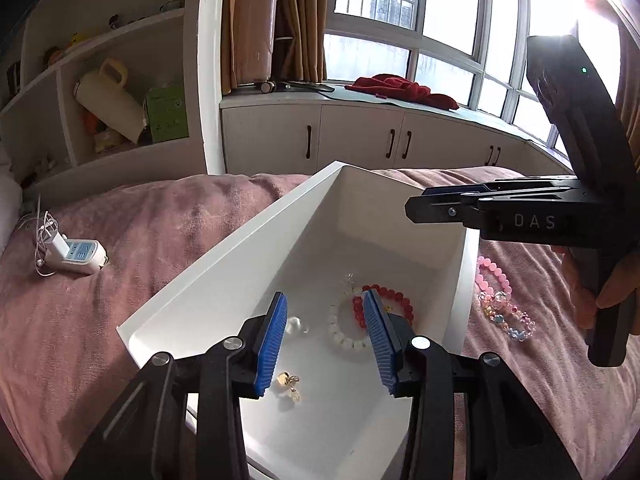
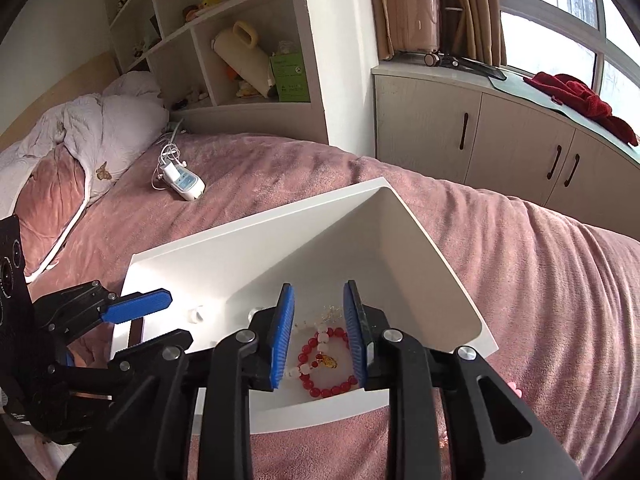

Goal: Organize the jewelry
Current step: 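Carry both bracelets over the white box and open both tools to drop them, then move both tools back to the pink and multicolour bracelets on the bed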

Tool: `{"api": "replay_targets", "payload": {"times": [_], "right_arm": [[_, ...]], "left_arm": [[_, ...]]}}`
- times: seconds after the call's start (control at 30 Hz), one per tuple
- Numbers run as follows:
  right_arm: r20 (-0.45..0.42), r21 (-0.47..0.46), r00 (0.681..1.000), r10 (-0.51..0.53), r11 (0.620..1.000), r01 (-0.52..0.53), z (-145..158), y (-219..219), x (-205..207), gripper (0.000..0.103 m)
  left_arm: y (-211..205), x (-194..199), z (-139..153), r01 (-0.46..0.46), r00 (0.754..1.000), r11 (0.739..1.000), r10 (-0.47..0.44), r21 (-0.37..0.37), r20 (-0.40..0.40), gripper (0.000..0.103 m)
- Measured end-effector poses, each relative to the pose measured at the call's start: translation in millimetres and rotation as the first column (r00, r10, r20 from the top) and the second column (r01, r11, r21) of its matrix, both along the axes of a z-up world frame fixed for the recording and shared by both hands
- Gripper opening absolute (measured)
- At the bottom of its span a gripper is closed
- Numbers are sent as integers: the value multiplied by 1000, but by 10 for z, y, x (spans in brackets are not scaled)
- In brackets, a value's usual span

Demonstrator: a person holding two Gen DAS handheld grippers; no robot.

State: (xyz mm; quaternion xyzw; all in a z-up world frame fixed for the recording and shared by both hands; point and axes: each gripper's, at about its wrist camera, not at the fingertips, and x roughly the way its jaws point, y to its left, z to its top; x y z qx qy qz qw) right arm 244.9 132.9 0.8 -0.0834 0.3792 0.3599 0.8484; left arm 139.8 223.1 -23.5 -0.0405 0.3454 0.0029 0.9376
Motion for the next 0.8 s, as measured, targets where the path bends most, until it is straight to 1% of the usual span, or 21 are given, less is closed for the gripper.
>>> {"api": "replay_targets", "payload": {"times": [0.1,0.27,0.33,0.37,0.4,0.53,0.57,0.6,0.7,0.77,0.8], "right_arm": [[30,7,999,-24,1000,23,110,-296,-11,26],[80,5,994,-74,997,74,251,-884,-61,26],[96,4,990,-98,995,98,291,-1105,-90,30],[106,4,988,-111,994,111,305,-1218,-115,36],[113,2,986,-121,993,122,317,-1312,-135,37],[126,-18,982,-143,989,147,302,-1630,-213,37],[131,-26,980,-148,988,153,287,-1696,-235,39],[138,-32,978,-154,987,160,276,-1750,-253,44],[139,-49,975,-171,983,179,212,-1891,-254,51],[133,-55,975,-180,980,189,163,-1964,-239,54],[129,-59,975,-183,980,192,137,-1997,-231,54]], "left_arm": [[-100,23,72,19,1000,1000,-19,4,12,44],[-319,61,220,61,998,998,-62,33,34,45],[-424,79,274,78,996,996,-80,39,44,44],[-478,86,304,88,995,995,-90,38,47,44],[-541,87,326,99,994,994,-101,38,51,44],[-820,97,395,156,986,987,-159,47,59,44],[-892,94,408,171,983,984,-173,46,62,44],[-967,91,423,188,979,981,-191,44,66,40],[-1206,67,459,243,966,969,-245,39,81,35],[-1369,52,461,280,956,959,-282,32,86,31],[-1448,48,450,297,951,954,-298,27,84,31]]}}
